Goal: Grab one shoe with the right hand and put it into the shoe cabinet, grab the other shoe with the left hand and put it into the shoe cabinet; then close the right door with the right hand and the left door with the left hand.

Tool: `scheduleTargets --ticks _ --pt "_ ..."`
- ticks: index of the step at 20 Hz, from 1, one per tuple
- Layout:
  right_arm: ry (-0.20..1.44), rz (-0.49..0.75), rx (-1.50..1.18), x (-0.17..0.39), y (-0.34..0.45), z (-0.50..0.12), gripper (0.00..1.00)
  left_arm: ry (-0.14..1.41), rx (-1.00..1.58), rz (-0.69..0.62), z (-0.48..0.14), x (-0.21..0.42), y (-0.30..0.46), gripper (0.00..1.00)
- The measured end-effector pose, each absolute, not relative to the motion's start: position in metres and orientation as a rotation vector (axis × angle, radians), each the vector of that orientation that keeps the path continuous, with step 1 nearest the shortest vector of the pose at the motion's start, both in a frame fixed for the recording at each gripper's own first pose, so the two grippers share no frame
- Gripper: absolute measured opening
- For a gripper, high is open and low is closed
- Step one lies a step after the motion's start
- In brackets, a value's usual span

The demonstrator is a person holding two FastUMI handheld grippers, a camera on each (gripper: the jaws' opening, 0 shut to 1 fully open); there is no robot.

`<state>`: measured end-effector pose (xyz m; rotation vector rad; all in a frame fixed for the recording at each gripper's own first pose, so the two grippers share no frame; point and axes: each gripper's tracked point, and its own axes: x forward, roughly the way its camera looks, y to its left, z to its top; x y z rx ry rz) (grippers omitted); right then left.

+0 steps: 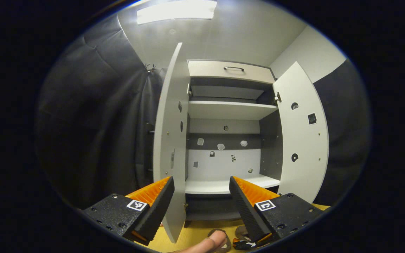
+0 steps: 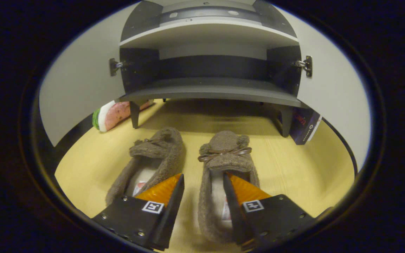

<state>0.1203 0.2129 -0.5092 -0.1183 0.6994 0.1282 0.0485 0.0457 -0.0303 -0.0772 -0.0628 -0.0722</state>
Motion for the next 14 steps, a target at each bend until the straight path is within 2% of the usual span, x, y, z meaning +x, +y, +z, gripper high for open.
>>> scheduleTargets --ticks 1,6,8,9,10,13,14 --pt "0.687 0.118 -0.103 0.126 0.213 -0.507 0.63 -0.054 -0.071 -0.091 -0.034 0.056 0.039 0.96" --pt "0.676 0.090 -0.113 0.126 0.218 -0.516 0.63 -0.025 -0.084 -0.126 -0.049 0.093 0.022 0.96" --pt "0.660 0.086 -0.087 0.124 0.218 -0.514 0.27 -0.019 -0.086 -0.141 -0.054 0.102 0.015 0.96" --pt "0.651 0.111 -0.051 0.129 0.218 -0.515 0.14 -0.014 -0.094 -0.156 -0.057 0.105 0.010 0.96" --pt "0.652 0.154 -0.002 0.128 0.225 -0.514 0.08 -0.011 -0.101 -0.170 -0.061 0.108 0.007 0.96" --pt "0.596 0.189 0.093 0.126 0.217 -0.485 0.07 0.011 -0.112 -0.190 -0.076 0.118 0.004 0.96" --pt "0.575 0.200 0.099 0.125 0.217 -0.476 0.12 0.019 -0.115 -0.196 -0.082 0.121 0.003 0.96"
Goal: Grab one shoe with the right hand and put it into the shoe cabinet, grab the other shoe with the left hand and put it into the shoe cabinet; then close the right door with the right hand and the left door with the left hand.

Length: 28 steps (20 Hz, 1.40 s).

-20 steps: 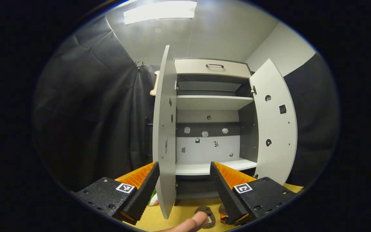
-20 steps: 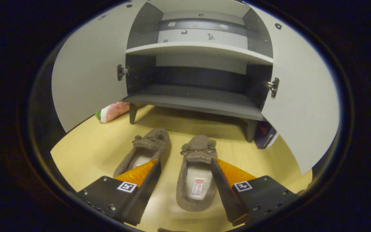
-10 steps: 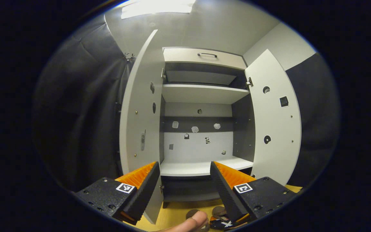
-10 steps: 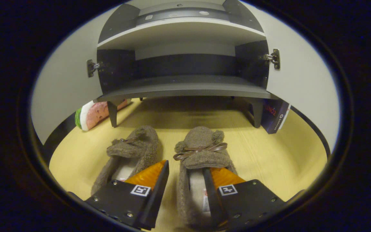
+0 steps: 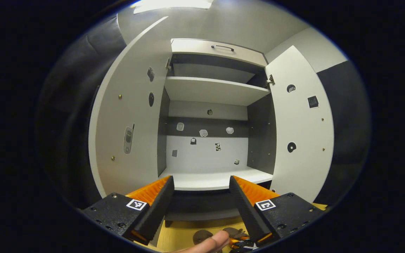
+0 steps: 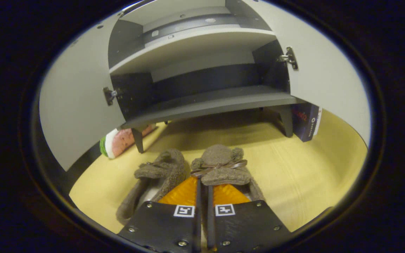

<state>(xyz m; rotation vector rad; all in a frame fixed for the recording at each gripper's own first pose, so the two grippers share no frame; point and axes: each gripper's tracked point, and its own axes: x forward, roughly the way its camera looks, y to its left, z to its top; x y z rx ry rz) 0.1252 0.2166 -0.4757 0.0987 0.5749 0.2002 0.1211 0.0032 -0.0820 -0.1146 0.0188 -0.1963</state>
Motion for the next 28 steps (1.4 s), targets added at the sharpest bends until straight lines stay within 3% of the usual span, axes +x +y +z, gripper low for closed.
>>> scheduleTargets --ticks 2,6,7,8,19,20,22,28 --pt "0.553 0.225 0.093 0.123 0.220 -0.467 0.00 0.041 -0.119 -0.199 -0.094 0.127 0.006 0.96" --pt "0.493 0.228 0.060 0.126 0.222 -0.445 0.00 0.063 -0.132 -0.196 -0.111 0.137 0.012 0.96" --pt "0.466 0.226 0.055 0.128 0.219 -0.430 0.05 0.063 -0.130 -0.197 -0.113 0.139 0.012 0.96" --pt "0.441 0.225 0.048 0.130 0.218 -0.414 0.01 0.064 -0.127 -0.199 -0.117 0.140 0.011 0.96" --pt "0.200 0.197 -0.118 0.152 0.189 -0.171 0.01 0.042 -0.092 -0.238 -0.120 0.133 0.004 0.96" --pt "0.179 0.187 -0.138 0.155 0.187 -0.150 0.05 0.032 -0.093 -0.232 -0.119 0.134 0.006 0.97" --pt "0.145 0.191 -0.172 0.162 0.189 -0.111 0.01 0.029 -0.099 -0.237 -0.119 0.134 0.005 0.96" --pt "0.173 0.205 -0.200 0.196 0.204 -0.053 0.01 0.054 -0.111 -0.263 -0.124 0.134 0.000 0.96"
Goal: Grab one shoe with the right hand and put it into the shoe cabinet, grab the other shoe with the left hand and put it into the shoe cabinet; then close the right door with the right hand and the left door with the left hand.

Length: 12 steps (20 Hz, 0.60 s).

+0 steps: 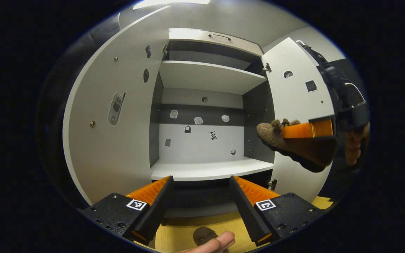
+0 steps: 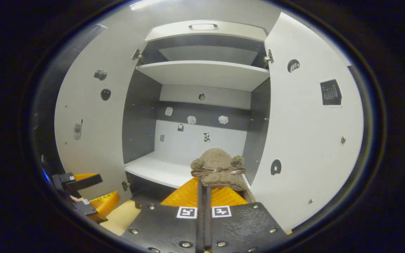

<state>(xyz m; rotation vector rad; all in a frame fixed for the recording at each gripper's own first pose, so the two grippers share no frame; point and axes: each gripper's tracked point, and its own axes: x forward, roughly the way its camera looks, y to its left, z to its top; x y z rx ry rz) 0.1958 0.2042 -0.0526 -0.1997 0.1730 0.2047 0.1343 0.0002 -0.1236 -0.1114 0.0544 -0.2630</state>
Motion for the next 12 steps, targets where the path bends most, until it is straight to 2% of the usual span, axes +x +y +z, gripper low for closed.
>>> scheduleTargets --ticks 6,12 --pt "0.211 0.221 -0.210 0.265 0.234 -0.036 0.01 0.055 -0.135 -0.253 -0.125 0.134 -0.001 0.96" --pt "0.321 0.150 -0.202 0.364 0.237 -0.070 0.01 0.067 -0.147 -0.290 -0.127 0.135 -0.010 0.96"
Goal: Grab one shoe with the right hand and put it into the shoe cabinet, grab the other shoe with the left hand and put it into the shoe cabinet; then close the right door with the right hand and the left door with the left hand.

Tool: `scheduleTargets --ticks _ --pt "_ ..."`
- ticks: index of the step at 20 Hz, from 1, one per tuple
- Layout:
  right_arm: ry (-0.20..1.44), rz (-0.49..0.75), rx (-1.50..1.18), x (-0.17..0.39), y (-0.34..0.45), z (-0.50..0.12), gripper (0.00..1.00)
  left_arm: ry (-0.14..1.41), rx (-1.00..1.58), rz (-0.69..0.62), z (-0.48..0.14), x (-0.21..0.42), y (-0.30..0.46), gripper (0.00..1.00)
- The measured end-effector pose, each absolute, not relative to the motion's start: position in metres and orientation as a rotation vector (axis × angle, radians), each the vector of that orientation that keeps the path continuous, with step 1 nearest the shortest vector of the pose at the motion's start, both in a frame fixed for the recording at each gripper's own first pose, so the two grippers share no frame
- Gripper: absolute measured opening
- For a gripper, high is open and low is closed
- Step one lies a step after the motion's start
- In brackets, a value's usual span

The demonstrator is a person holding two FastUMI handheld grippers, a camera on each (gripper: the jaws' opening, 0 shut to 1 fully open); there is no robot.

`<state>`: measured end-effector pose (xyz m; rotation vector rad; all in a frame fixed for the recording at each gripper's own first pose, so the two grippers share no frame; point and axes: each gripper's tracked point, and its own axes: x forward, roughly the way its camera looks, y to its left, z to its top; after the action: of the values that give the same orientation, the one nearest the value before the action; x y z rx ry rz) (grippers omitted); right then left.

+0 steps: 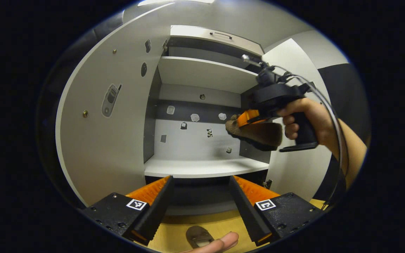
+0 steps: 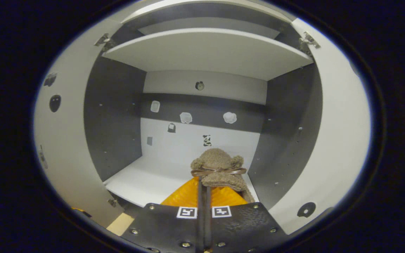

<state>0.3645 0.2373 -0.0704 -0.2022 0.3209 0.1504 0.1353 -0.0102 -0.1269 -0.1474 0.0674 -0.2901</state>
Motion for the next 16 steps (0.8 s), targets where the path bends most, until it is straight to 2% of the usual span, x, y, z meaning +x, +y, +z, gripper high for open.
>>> scheduleTargets --ticks 8,16 --pt "0.451 0.066 -0.183 0.456 0.222 -0.149 0.02 0.066 -0.144 -0.263 -0.129 0.146 -0.002 0.96" --pt "0.515 0.051 -0.165 0.482 0.220 -0.183 0.04 0.089 -0.131 -0.228 -0.138 0.158 0.003 0.96"
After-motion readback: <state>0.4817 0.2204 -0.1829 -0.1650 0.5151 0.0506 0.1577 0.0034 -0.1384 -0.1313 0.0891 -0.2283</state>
